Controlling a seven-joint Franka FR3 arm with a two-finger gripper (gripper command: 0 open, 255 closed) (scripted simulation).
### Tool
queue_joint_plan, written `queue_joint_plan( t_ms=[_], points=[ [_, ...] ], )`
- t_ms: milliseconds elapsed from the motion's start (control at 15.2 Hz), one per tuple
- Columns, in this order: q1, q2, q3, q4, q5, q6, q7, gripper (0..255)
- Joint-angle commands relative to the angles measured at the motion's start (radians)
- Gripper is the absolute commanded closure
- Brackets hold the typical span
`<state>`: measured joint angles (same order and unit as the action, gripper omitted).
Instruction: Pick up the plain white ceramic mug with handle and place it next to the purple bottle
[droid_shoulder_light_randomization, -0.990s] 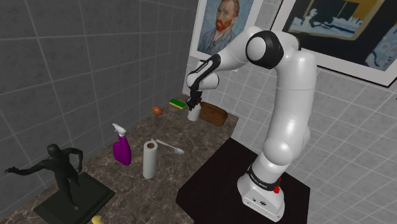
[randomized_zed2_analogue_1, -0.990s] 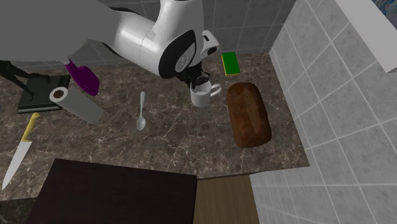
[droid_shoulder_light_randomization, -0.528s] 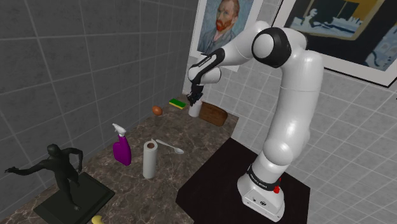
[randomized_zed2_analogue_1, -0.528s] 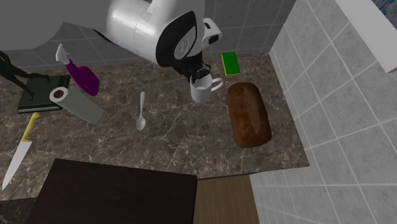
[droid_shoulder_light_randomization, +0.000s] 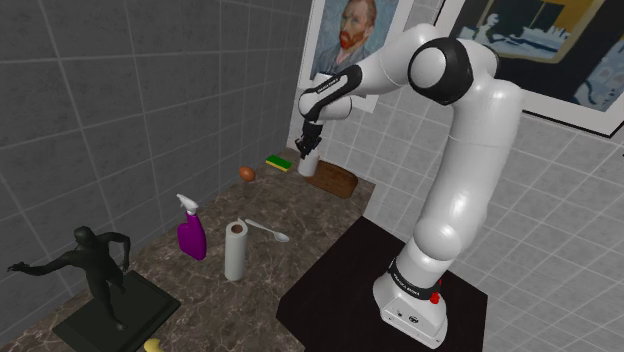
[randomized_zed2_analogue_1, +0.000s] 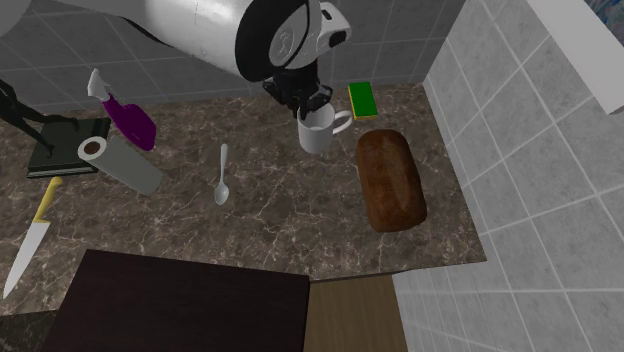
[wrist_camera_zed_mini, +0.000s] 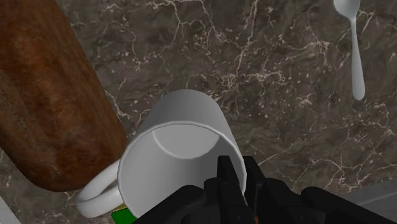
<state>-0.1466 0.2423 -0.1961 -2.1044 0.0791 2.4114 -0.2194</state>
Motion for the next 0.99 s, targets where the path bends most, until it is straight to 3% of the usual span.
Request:
queue_joint_plan(
  t_ms=[0,924],
  points=[
    [0.001,-0.016,-0.002,0.01,-0.006,-0.025,0.004,255],
    [0.008,-0.116,-0.01,0.083,-0.039,-0.196,0.027,255]
  ],
)
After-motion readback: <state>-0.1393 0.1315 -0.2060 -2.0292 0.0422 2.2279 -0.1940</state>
